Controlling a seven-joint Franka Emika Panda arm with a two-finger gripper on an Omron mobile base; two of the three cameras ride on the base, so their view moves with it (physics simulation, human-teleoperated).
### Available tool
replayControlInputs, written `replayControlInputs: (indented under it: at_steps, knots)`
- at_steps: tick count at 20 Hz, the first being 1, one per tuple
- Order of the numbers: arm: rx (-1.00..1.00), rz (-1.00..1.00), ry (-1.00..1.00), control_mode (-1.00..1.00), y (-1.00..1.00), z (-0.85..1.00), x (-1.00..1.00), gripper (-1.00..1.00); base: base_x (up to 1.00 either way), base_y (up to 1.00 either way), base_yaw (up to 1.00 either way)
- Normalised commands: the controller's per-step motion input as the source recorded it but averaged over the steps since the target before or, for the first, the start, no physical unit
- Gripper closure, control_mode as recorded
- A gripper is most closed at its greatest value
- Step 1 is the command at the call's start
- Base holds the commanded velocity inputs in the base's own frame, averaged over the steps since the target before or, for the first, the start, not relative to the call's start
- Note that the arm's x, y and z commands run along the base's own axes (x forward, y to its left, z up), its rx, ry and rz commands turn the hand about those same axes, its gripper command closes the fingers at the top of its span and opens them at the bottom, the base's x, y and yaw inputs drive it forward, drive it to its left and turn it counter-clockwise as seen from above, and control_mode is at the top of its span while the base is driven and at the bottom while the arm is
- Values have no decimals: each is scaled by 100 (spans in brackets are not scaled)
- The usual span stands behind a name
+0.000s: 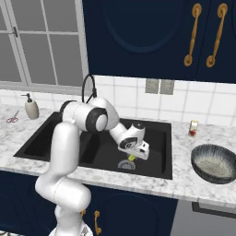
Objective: Pick the lemon wedge from the sink and place it in the bowl. Then pick the bowl and place it in the microwave. Then close the microwave door and press the start button.
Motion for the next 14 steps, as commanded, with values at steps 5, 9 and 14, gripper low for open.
replayControlInputs:
  at_steps: [5, 9, 14]
  knots:
    - [0, 0, -7, -100, -35, 100, -40, 100, 0, 0, 0]
    - [0, -3, -1, -100, -41, 100, -30, 100, 0, 0, 0]
    - [0, -9, 0, -100, -37, 100, -39, 100, 0, 0, 0]
